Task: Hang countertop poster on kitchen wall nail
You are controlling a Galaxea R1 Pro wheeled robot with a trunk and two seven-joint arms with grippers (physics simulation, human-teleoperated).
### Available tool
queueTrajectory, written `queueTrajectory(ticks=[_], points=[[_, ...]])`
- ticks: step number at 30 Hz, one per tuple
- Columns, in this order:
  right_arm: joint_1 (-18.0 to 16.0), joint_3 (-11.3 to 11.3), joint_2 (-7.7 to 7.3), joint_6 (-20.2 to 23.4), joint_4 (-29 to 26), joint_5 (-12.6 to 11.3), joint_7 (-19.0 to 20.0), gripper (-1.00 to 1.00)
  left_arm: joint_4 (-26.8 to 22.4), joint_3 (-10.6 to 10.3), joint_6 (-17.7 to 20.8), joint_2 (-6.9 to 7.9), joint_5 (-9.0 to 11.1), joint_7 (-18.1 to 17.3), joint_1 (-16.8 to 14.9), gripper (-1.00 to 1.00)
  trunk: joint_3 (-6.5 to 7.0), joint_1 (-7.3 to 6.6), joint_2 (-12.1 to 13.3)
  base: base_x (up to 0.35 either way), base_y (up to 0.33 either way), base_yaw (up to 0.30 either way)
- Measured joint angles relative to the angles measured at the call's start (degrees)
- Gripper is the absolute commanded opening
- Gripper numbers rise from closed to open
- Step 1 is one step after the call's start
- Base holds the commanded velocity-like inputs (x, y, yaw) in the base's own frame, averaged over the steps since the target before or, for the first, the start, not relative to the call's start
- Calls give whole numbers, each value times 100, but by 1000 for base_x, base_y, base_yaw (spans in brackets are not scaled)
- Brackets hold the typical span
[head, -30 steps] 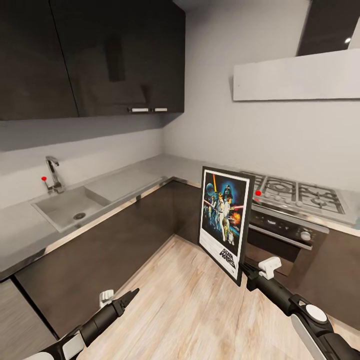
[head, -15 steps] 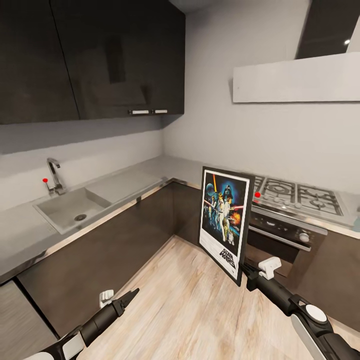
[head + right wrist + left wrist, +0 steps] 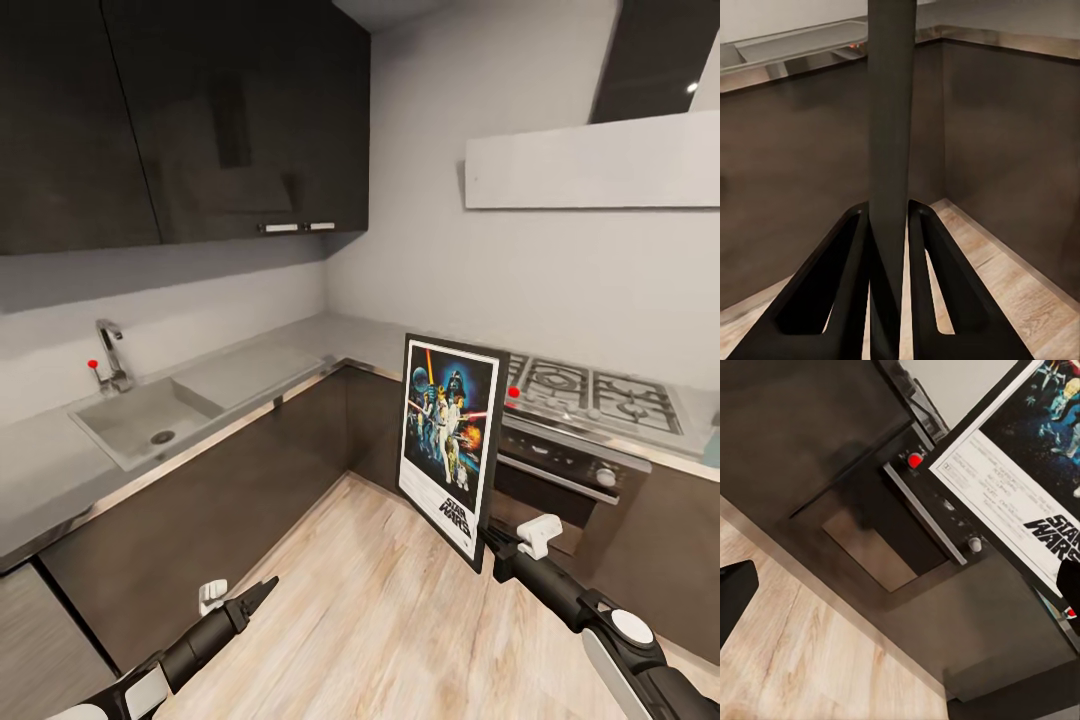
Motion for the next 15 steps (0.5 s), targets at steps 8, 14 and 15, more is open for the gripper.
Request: queueTrajectory(ticks=[8,14,15], points=[[0,0,0,0,0,0,0,-100,1,0,0,0,-1,0,0,100,144,-176,322,0,0,0],[0,0,0,0,0,0,0,-100,2,0,0,0,-1,0,0,100,252,-308,563,0,0,0],[0,0,0,0,0,0,0,-100,2,-1,0,-2,-1,0,0,100,270,-330,603,0,0,0]])
